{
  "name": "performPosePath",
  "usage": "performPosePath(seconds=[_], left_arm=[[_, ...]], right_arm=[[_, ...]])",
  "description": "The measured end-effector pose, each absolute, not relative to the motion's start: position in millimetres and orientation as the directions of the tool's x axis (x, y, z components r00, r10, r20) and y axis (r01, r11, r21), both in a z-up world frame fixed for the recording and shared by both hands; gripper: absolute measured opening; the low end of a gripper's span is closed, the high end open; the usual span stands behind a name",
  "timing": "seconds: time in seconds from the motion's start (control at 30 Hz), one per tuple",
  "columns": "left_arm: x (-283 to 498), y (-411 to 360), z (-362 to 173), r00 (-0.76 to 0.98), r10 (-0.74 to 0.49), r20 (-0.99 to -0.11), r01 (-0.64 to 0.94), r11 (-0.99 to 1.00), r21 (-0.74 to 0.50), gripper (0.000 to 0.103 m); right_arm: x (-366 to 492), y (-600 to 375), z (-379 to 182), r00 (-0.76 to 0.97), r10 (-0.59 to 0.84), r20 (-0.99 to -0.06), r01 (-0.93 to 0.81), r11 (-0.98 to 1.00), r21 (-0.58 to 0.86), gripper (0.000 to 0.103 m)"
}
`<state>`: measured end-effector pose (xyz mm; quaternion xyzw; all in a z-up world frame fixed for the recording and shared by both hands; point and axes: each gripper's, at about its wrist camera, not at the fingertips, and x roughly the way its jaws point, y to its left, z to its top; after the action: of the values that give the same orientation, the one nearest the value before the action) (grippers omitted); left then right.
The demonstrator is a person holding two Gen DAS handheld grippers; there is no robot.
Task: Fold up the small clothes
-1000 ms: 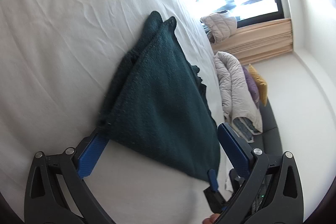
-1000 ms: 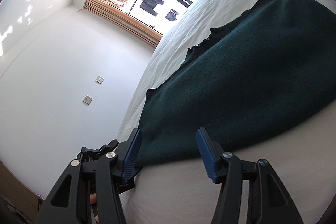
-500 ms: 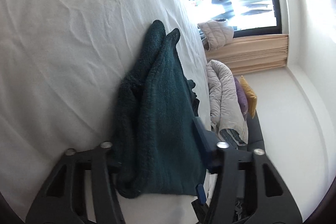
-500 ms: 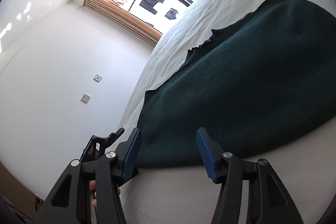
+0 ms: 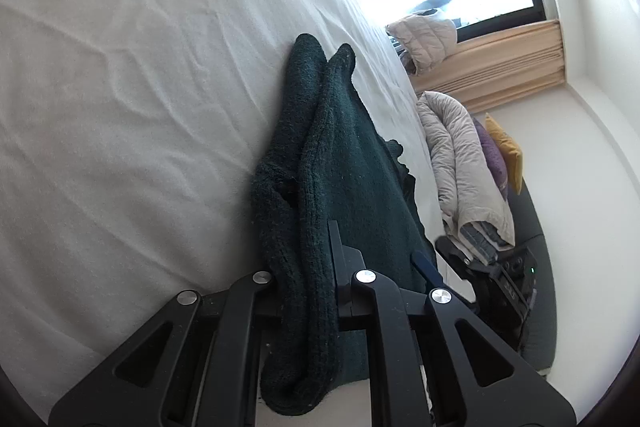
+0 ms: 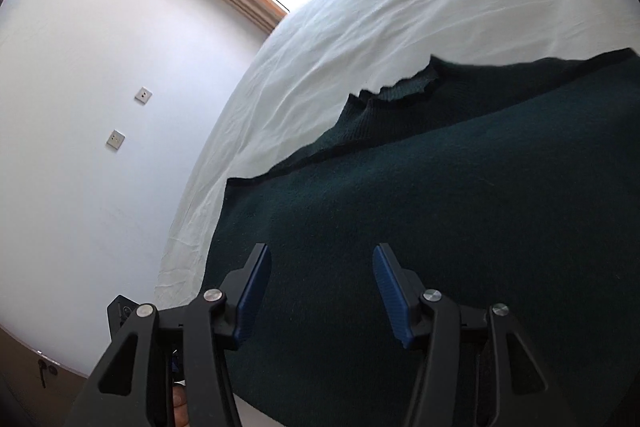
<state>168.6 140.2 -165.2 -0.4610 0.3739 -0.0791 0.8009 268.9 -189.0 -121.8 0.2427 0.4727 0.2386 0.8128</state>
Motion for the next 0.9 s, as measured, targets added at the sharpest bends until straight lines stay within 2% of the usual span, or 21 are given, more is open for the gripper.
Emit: performPosePath(seconds=[0.07, 0.13, 0.23, 0.4, 0.47, 0.5, 0.53, 0.6, 0.63, 0.73, 0.8, 0.9], left_arm=[[169, 138, -161, 0.708, -0.461, -0.535, -0.201, 0.595, -0.778, 0.009], [168, 133, -152, 0.713, -0.442, -0.544, -0.177, 0.637, -0.75, 0.009], [164, 120, -132, 0.727, -0.403, -0.556, -0.132, 0.713, -0.689, 0.009], [166, 71, -74, 0.763, -0.327, -0.558, 0.004, 0.865, -0.502, 0.009], [170, 30, -48, 0.772, -0.31, -0.554, 0.099, 0.921, -0.377, 0.009], [174, 3, -39, 0.766, -0.306, -0.565, 0.153, 0.941, -0.302, 0.009], [179, -28, -36, 0.752, -0.298, -0.588, 0.209, 0.954, -0.216, 0.009], [183, -89, -48, 0.733, -0.282, -0.619, 0.314, 0.947, -0.059, 0.009], [184, -110, -59, 0.719, -0.278, -0.637, 0.344, 0.939, -0.021, 0.009], [183, -137, -88, 0.681, -0.282, -0.676, 0.359, 0.933, -0.027, 0.009], [179, -143, -98, 0.692, -0.26, -0.673, 0.364, 0.931, 0.014, 0.009], [177, -136, -92, 0.714, -0.273, -0.645, 0.361, 0.933, 0.005, 0.008]], right_arm=[[284, -182, -138, 0.402, 0.561, -0.723, -0.118, 0.815, 0.567, 0.033], [289, -185, -145, 0.414, 0.534, -0.737, -0.093, 0.83, 0.55, 0.011], [286, -190, -152, 0.426, 0.543, -0.723, -0.108, 0.824, 0.556, 0.004], [281, -196, -154, 0.436, 0.573, -0.694, -0.141, 0.805, 0.576, 0.002], [280, -212, -150, 0.414, 0.637, -0.65, -0.124, 0.747, 0.653, 0.007], [280, -225, -146, 0.417, 0.677, -0.606, -0.11, 0.7, 0.706, 0.02], [277, -241, -141, 0.439, 0.71, -0.551, -0.102, 0.648, 0.754, 0.04], [273, -270, -135, 0.482, 0.758, -0.439, -0.097, 0.544, 0.833, 0.062], [272, -282, -136, 0.482, 0.784, -0.39, -0.092, 0.488, 0.868, 0.07], [271, -293, -145, 0.416, 0.85, -0.322, -0.1, 0.394, 0.913, 0.073], [271, -291, -149, 0.382, 0.861, -0.336, -0.117, 0.406, 0.906, 0.074], [279, -280, -152, 0.351, 0.851, -0.391, -0.098, 0.449, 0.888, 0.074]])
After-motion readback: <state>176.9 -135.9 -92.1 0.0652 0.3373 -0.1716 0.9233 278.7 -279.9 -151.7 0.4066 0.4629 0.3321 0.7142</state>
